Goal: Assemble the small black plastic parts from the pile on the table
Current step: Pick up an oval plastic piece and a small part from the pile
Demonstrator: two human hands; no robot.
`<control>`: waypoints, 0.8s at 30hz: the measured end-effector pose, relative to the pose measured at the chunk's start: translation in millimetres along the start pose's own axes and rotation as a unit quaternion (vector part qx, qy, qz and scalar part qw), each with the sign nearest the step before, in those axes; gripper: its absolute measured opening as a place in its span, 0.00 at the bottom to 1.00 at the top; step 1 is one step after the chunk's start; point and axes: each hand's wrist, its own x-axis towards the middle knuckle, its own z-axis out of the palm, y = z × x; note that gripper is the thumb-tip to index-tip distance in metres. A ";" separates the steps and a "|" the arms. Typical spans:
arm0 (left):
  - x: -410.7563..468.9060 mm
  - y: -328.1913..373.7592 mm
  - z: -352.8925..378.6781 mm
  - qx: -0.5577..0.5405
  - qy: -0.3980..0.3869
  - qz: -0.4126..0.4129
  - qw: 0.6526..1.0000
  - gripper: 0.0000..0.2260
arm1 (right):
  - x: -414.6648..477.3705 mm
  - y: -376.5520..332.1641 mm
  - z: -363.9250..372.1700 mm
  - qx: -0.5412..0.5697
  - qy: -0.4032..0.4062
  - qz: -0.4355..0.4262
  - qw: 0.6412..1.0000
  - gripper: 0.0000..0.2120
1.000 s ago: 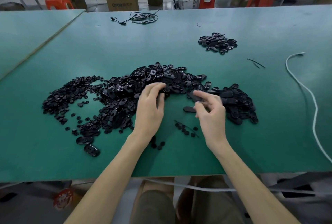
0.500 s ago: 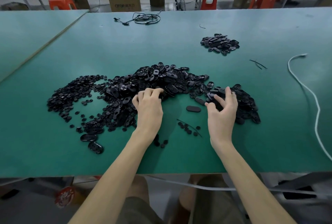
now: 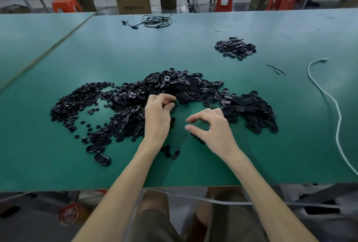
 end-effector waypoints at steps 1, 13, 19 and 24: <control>-0.2 0.5 -2.0 -0.031 0.015 -0.005 0.999 0.09 | 0.0 0.7 0.4 -0.006 -0.017 -0.003 1.000 0.10; 8.5 -4.8 -14.3 -0.531 -0.012 -0.164 0.831 0.11 | -7.4 -6.4 15.1 -0.232 -0.133 -0.175 0.947 0.23; 11.0 -4.0 -17.7 -0.650 -0.099 -0.210 0.724 0.15 | -10.9 -10.1 13.1 -0.238 -0.134 -0.207 0.939 0.18; 8.2 -2.0 -15.4 -0.642 -0.151 -0.215 0.720 0.11 | -10.2 -10.4 15.1 -0.235 -0.117 -0.200 0.944 0.15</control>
